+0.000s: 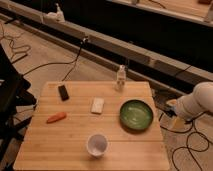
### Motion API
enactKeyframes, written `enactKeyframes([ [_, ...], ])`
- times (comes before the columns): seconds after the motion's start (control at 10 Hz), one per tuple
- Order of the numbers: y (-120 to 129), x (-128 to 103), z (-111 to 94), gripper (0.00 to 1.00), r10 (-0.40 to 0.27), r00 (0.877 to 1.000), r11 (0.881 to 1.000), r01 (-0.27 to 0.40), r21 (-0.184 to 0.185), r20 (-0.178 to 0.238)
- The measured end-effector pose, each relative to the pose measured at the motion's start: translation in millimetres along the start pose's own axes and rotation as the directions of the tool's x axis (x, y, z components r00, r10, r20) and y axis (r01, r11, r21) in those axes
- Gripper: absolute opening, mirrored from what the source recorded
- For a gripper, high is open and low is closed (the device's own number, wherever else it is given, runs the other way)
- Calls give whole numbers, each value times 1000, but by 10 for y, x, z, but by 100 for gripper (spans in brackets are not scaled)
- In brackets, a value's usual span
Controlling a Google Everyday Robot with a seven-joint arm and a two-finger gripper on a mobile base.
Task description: Place the ceramic cup in the ceramic bowl
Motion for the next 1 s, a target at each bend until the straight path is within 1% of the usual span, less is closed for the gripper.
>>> enactKeyframes([
  [0.3, 87, -267, 50, 80, -67, 997, 998, 67, -19, 24],
  [0.4, 114, -410, 74, 80, -96, 995, 995, 96, -20, 40],
  [0.5, 129, -482, 85, 80, -107, 993, 994, 108, -21, 50],
  [0.7, 190, -809, 135, 80, -152, 982, 988, 155, -19, 109],
  [1.0, 342, -1185, 268, 80, -217, 962, 974, 225, -32, 167],
])
